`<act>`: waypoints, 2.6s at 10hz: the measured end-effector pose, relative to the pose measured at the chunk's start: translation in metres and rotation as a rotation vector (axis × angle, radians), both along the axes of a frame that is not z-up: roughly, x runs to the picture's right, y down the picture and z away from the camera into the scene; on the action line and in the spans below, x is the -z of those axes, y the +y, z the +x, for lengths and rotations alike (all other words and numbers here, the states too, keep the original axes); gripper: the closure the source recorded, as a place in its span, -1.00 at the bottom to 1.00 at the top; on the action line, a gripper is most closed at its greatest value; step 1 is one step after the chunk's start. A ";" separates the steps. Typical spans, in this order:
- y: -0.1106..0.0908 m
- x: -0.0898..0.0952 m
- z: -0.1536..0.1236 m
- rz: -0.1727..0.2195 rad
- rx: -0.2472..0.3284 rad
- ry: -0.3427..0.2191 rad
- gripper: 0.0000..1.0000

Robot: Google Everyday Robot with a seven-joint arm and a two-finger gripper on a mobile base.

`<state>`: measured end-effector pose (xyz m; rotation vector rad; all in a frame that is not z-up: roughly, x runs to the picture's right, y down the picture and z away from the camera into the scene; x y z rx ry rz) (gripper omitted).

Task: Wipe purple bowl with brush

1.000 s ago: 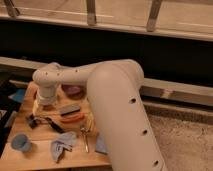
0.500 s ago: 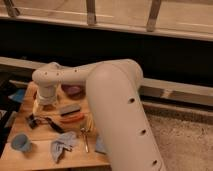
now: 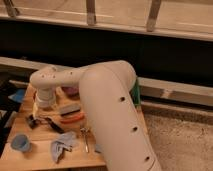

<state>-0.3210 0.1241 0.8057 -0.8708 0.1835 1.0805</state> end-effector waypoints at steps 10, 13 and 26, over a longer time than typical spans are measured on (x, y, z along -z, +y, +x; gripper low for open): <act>0.059 -0.031 -0.031 -0.082 0.131 0.117 -0.44; 0.065 -0.036 -0.029 -0.102 0.140 0.135 0.06; 0.032 -0.017 -0.002 -0.058 0.022 0.096 1.00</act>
